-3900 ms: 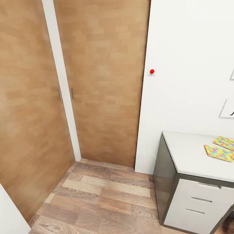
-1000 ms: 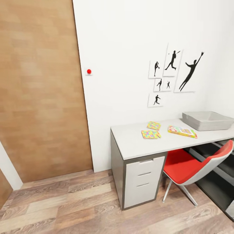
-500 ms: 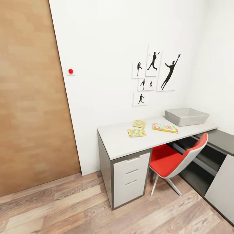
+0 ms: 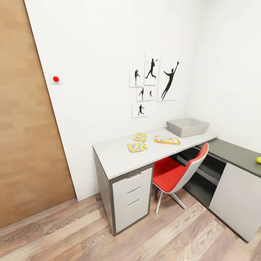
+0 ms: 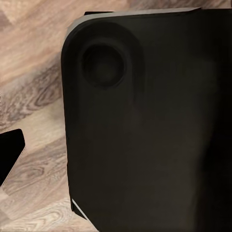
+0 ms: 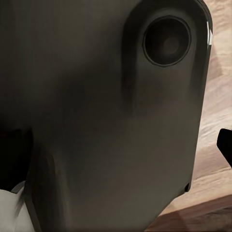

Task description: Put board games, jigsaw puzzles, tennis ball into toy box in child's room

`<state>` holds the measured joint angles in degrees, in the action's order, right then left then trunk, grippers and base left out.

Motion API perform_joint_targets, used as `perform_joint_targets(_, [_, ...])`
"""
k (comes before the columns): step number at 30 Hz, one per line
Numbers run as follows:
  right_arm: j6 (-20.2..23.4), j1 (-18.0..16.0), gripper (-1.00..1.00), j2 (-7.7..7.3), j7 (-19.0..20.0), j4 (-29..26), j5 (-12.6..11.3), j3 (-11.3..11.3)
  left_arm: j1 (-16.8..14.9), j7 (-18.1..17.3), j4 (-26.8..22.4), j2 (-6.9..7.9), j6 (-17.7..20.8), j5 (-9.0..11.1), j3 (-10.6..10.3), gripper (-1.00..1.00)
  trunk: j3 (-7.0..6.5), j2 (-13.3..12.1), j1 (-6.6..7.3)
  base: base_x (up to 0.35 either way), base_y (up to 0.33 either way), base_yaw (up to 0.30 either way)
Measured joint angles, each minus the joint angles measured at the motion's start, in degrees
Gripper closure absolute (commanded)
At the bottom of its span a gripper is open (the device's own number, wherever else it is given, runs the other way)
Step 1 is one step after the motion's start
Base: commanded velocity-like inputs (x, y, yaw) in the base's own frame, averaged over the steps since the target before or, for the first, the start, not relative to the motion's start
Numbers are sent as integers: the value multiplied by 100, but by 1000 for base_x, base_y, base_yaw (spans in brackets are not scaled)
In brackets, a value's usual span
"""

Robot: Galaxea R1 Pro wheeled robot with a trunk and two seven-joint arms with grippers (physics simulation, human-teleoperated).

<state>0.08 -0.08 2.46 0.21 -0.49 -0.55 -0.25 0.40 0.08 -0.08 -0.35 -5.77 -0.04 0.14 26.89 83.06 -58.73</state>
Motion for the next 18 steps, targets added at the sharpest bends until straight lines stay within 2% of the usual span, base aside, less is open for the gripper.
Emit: perform_joint_targets(18, [0, 0, -100, 1, 2, 1, 0, 0, -2, 0, 0, -53, -60, 32, 54, -100, 0, 0, 0, 0, 0, -277])
